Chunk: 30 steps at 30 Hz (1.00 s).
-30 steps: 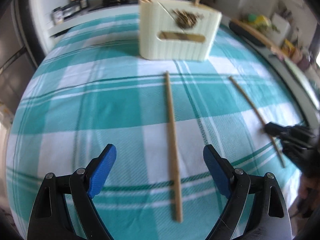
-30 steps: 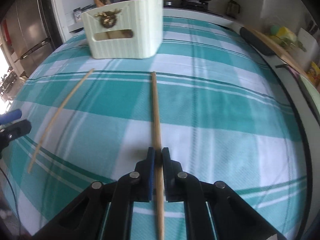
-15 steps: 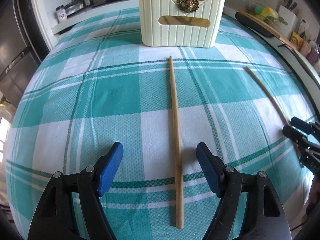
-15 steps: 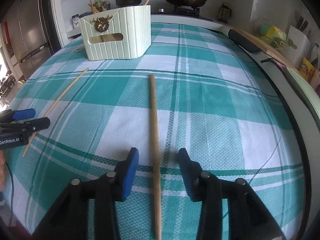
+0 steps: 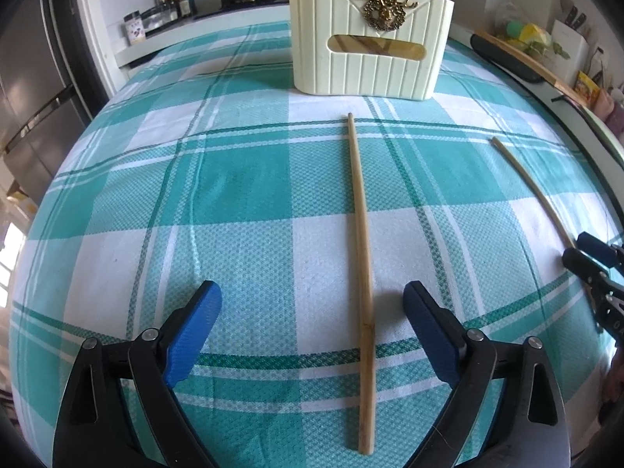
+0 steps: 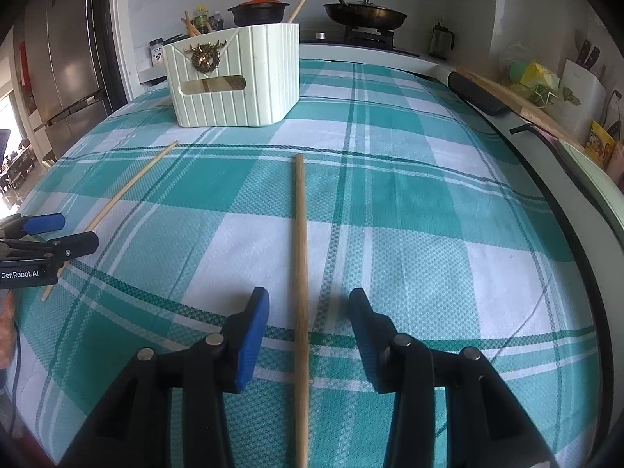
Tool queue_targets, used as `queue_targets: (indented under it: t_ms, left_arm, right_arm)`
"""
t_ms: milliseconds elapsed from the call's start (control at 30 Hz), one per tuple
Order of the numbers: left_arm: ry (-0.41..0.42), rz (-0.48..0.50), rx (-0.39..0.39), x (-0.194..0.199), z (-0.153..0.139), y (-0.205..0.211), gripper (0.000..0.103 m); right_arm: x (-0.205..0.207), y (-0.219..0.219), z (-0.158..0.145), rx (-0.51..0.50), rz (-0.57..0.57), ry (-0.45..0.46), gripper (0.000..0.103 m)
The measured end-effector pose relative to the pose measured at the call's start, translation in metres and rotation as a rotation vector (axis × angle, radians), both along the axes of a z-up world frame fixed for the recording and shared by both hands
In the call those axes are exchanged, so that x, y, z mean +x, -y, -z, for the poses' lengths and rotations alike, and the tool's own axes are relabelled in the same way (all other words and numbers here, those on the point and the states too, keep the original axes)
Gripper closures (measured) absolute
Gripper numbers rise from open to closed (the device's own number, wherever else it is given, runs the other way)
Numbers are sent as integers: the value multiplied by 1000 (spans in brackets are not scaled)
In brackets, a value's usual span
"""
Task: Organize utensils
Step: 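Close the left tool on the last chopstick while the right tool holds its chopstick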
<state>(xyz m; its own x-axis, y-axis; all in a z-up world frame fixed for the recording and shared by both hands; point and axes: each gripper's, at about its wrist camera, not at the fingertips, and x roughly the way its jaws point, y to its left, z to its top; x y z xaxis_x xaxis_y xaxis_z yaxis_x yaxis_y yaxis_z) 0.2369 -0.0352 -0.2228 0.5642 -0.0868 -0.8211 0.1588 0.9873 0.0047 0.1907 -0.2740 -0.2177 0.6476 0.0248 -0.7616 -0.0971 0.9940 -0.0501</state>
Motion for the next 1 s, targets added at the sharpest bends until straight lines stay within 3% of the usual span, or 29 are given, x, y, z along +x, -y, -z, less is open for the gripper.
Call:
queue_targets:
  t_ms: [533, 633, 733, 833, 1000]
  left_arm:
    - [6, 2, -3, -1, 1, -1, 6]
    - [-23, 37, -2, 2, 0, -1, 5]
    - [-98, 106, -22, 12, -6, -3, 6]
    - [-127, 166, -60, 28, -17, -5, 6]
    - [-164, 205, 16, 69, -18, 12, 17]
  right_arm:
    - [0, -2, 0, -15, 2, 3, 60]
    - [1, -1, 0, -3, 8, 0, 60]
    - [7, 2, -4, 13, -12, -66, 59]
    - [24, 10, -10, 52, -59, -189, 57]
    - [67, 7, -11, 33, -96, -282, 57]
